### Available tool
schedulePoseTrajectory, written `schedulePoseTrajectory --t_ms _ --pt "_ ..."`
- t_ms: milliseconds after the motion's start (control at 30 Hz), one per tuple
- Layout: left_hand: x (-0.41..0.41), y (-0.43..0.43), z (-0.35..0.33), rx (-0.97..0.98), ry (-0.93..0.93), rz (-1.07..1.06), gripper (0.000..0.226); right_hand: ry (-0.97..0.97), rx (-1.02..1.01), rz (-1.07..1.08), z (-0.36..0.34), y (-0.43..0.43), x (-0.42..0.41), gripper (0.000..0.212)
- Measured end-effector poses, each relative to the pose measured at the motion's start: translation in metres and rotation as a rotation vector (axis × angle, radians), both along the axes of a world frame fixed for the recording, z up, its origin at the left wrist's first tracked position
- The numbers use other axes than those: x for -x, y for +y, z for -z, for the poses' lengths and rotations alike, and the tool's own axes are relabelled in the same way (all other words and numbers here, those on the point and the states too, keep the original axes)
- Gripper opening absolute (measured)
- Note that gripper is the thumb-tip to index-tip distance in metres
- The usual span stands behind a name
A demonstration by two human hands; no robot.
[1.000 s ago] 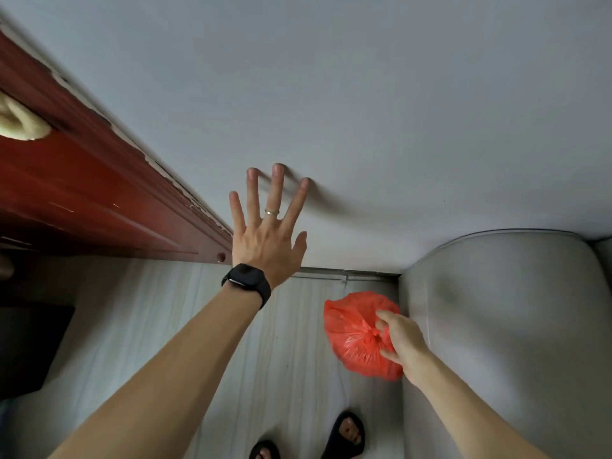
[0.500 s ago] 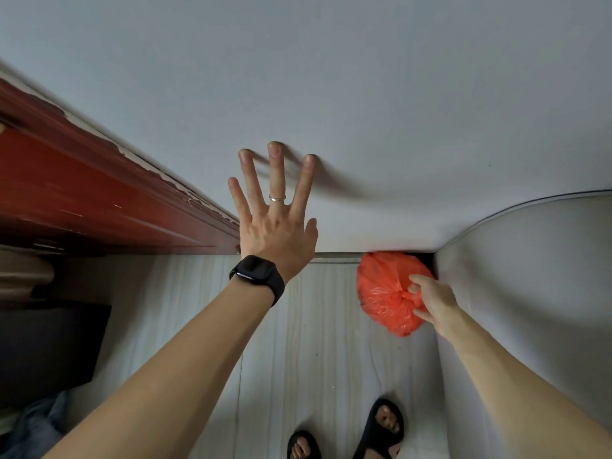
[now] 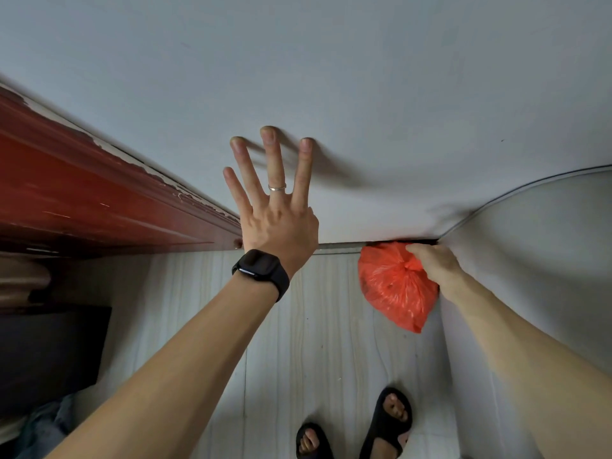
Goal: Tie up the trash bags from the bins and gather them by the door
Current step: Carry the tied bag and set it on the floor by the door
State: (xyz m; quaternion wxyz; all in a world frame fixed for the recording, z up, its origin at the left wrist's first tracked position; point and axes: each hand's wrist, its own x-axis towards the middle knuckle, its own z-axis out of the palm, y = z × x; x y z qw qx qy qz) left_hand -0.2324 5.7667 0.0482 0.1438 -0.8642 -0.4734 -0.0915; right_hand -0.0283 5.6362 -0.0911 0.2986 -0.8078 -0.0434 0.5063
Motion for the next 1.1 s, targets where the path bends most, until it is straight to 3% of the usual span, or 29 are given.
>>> schedulePoseTrajectory --t_ms 133,300,567,667,867,1100 --pt "0.000 0.001 0.001 -0.021 0.002 0.002 0.111 -0.004 0.101 -0.147 0.022 -0.017 0.013 0.030" --pt "0.002 -0.003 -0.003 -0.004 0.034 -0.011 0.111 -0.052 0.204 -0.500 0.012 -0.022 0.024 0.039" --pt "0.005 -0.019 -0.025 0.119 0.027 -0.034 0.111 -0.386 0.078 -0.920 -0.051 -0.022 0.036 0.022" --pt "0.019 -0.024 -0.044 0.213 0.060 0.006 0.109 -0.577 0.040 -1.068 -0.096 -0.024 0.044 0.032" --pt "0.058 -0.037 -0.134 0.534 0.119 -0.088 0.070 -0.771 0.037 -1.277 -0.255 -0.020 0.071 0.050" --pt "0.123 -0.037 -0.332 0.481 -0.047 -0.100 0.051 -0.993 -0.254 -1.150 -0.519 -0.011 0.114 0.045"
